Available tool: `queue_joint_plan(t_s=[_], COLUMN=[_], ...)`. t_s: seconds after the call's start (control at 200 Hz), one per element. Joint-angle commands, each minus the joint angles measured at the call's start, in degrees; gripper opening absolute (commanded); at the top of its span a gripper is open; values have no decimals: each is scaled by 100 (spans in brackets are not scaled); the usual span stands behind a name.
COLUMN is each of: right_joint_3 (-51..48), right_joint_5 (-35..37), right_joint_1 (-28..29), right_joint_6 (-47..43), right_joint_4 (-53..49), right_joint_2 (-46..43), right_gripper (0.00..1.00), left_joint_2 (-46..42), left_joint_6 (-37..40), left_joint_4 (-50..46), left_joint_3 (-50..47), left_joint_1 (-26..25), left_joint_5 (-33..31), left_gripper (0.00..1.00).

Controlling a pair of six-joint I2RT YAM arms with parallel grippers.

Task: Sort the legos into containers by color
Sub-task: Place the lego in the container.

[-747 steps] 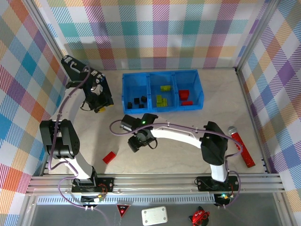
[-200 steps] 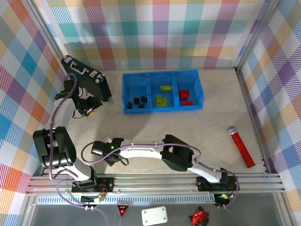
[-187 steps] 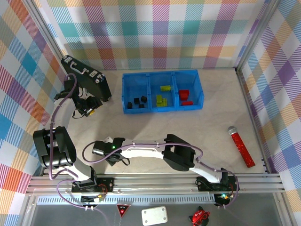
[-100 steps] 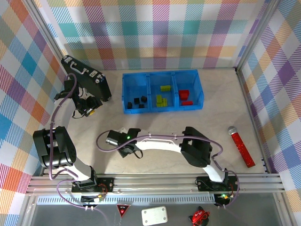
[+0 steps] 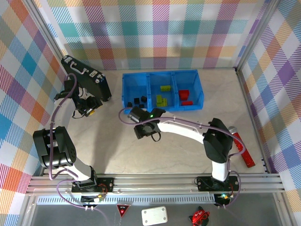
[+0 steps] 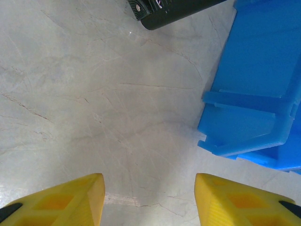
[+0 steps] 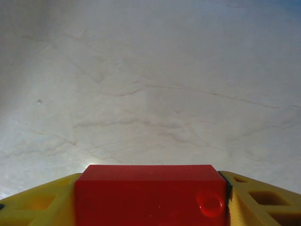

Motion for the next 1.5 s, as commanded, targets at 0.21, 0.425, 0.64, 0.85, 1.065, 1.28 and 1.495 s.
queue_joint_plan(t_s=[0.21, 0.425, 0.64, 0.85, 1.065, 1.28, 1.495], right_joint_3=[-243, -115, 452, 1120, 1563, 2741, 3537], right_joint_5=[-379, -745, -362, 222, 603, 1130, 1711], right_joint_1=[-1390, -2311, -2860, -3295, -3699, -3811, -3811], right_joint_6=[-403, 915, 3191, 4982, 5819, 6195, 6636], right_joint_4=[-290, 13, -428, -1238, -1503, -2292, -2842], right_joint_2=[-972, -1110, -697, -130, 598, 1601, 2263], right_gripper=[59, 64, 61, 55, 51, 50, 51], left_joint_2=[-41, -41, -15, -6, 1, 29, 31], left_joint_6=[48, 56, 49, 32, -13, -39, -72], left_joint_4=[-65, -87, -82, -82, -63, -74, -56], left_joint_3=[14, 32, 32, 23, -12, -5, -21], left_joint_1=[99, 106, 108, 107, 103, 107, 107], left_joint_5=[72, 56, 63, 96, 156, 178, 221], left_gripper=[53, 53, 53, 53, 53, 53, 53])
